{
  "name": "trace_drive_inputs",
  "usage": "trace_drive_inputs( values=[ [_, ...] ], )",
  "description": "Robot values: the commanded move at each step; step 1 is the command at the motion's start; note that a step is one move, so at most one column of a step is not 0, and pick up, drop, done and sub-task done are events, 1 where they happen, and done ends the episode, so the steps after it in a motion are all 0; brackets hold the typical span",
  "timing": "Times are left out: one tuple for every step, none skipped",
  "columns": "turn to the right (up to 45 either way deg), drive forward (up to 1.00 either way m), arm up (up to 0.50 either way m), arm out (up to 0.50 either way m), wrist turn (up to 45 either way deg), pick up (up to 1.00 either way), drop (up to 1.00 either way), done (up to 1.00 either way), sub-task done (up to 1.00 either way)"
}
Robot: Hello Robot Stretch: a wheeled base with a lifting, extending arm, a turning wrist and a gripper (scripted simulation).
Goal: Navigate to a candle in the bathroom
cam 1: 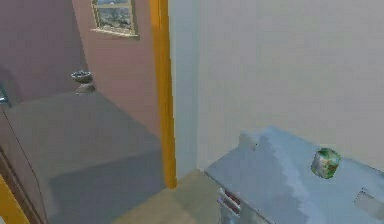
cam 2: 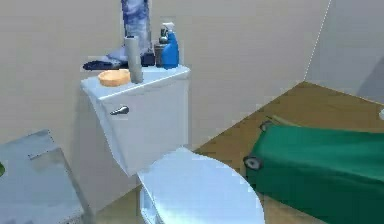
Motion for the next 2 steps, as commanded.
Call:
trace_drive_inputs(
  values=[
    [36.0,0.0,0.0,0.0,0.0,0.0,0.0,0.0,0.0],
    [0.0,0.0,0.0,0.0,0.0,0.0,0.0,1.0,0.0]
  ],
)
